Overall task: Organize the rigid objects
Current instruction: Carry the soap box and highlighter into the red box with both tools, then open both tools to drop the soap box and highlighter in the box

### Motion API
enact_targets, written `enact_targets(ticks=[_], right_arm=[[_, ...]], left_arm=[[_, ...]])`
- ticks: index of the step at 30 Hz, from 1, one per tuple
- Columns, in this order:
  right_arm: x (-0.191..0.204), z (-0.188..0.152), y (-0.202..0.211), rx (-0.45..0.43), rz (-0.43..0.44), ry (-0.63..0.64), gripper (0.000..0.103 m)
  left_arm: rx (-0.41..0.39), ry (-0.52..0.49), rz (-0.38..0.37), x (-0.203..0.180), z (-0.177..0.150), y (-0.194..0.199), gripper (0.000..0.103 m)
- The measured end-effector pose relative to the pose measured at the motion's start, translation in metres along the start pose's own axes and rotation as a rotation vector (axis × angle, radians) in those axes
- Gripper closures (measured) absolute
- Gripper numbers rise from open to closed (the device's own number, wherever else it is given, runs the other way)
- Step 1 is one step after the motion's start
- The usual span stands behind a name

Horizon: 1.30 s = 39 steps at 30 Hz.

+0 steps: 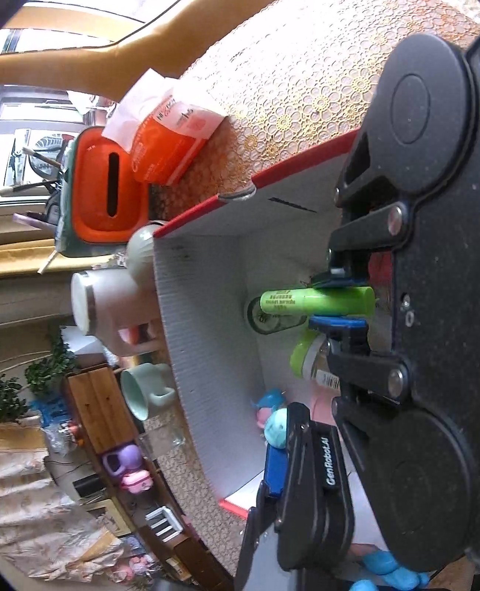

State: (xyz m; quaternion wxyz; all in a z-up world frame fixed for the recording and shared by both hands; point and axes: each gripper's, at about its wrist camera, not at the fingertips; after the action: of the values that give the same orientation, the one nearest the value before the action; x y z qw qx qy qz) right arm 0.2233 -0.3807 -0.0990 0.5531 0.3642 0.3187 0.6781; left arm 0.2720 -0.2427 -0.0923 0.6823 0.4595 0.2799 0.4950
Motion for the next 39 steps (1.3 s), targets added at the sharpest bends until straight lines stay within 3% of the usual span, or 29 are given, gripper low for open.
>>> enact_targets(ticks=[12,19,33,39], right_arm=[[0.000,0.002,-0.021,0.063,-0.017,0.028,0.087],[0.000,0.002,-0.020,0.065,-0.026,0.013,0.078],[0.019,-0.005,0.014,0.015,-0.027,0.026,0.062],[0.033,-0.011,0.035,-0.019,-0.024,0.035,0.049]], left_arm=[[0.115,0.034,-0.021,-0.003,0.009,-0.031,0.064],[0.137,0.045,-0.032,-0.002,0.009,-0.031,0.064],[0.025,0.069,-0.070,0.009,-0.016,0.018,0.056],[-0.020,0.089,-0.084,0.021,-0.025,0.045,0.056]])
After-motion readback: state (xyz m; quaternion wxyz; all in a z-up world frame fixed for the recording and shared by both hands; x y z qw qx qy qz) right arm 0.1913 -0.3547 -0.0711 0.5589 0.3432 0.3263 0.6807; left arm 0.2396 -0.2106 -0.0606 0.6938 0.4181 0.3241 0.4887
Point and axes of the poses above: each gripper's, at about its wrist camera, not at the fingertips, and y roughly against the way its jaws point, x to its left, z to its top, and after that the axes turned 6 degrees about x, right-handed
